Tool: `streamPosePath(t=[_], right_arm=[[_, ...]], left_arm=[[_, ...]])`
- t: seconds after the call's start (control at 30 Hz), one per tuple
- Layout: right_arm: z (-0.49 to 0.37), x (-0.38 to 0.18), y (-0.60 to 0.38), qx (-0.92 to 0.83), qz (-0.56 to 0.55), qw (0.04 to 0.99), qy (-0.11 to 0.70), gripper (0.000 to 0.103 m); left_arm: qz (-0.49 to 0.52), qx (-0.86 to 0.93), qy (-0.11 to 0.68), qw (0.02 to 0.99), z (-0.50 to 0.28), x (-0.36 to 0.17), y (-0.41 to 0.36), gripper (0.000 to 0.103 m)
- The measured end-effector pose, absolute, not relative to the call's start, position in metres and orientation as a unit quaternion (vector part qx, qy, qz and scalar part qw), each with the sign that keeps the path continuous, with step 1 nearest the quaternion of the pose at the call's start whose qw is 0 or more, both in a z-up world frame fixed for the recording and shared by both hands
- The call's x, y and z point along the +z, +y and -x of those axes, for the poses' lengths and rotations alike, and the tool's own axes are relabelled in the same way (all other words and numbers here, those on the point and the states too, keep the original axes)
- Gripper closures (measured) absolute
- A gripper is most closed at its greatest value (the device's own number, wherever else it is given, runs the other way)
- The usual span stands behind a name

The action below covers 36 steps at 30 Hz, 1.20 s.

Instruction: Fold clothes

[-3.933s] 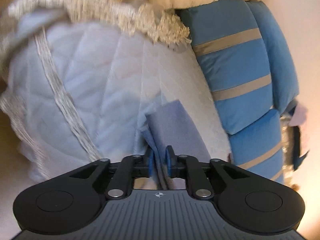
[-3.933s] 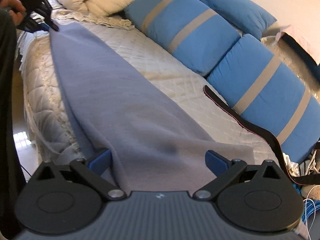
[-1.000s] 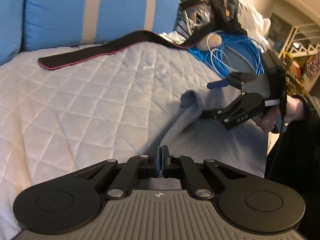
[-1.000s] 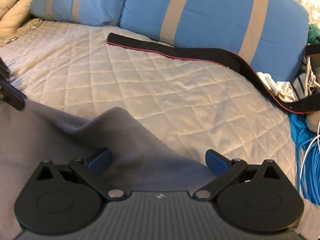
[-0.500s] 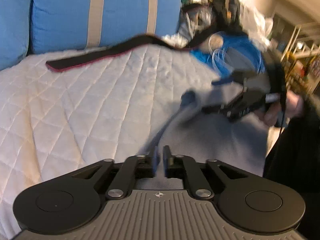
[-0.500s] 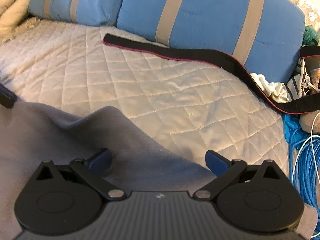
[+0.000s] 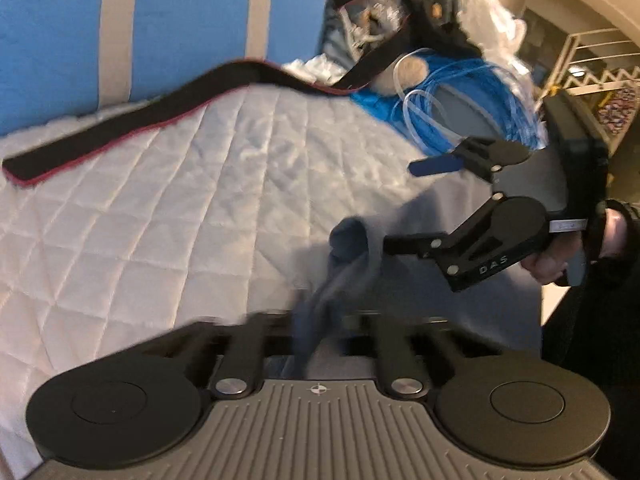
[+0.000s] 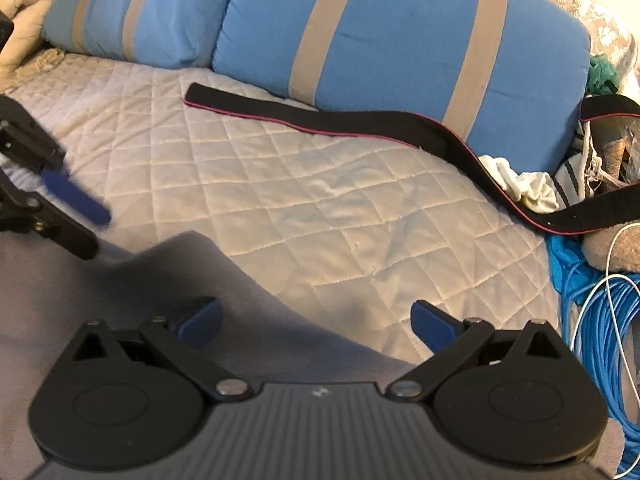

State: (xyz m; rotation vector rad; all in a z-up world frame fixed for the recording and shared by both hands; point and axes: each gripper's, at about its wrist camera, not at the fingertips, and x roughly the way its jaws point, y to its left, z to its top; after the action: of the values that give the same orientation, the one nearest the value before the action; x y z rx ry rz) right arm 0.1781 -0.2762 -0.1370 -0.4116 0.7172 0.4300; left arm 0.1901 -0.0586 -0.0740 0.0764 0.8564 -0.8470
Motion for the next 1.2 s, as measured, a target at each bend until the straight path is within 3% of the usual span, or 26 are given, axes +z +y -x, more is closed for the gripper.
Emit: streamPosePath(t=[0.43, 0.73, 0.9, 1.2], right_arm=[[-0.178, -0.142, -0.273, 0.18, 0.232, 0.889, 0.352, 0.0], [-0.179, -0.119, -0.267, 0.224, 0.156, 0.915, 0.297, 0.0], [-0.189, -0.143, -0.252, 0.2, 0.22, 0.896, 0.329, 0.0], [-0.19, -0.142, -0.247, 0.171, 0.242, 0.91, 0.29, 0.0]], left_arm=[[-0.054, -0.375, 0.384, 0.842, -0.178, -0.071, -0.047, 0.101], [-0.052, -0.374, 0.386, 0.842, -0.175, -0.069, -0.049, 0.101], [-0.057, -0.376, 0.388, 0.84, -0.174, -0.072, -0.052, 0.101], [-0.03, -0.279, 0.386, 0.879, -0.19, -0.066, -0.026, 0.098]])
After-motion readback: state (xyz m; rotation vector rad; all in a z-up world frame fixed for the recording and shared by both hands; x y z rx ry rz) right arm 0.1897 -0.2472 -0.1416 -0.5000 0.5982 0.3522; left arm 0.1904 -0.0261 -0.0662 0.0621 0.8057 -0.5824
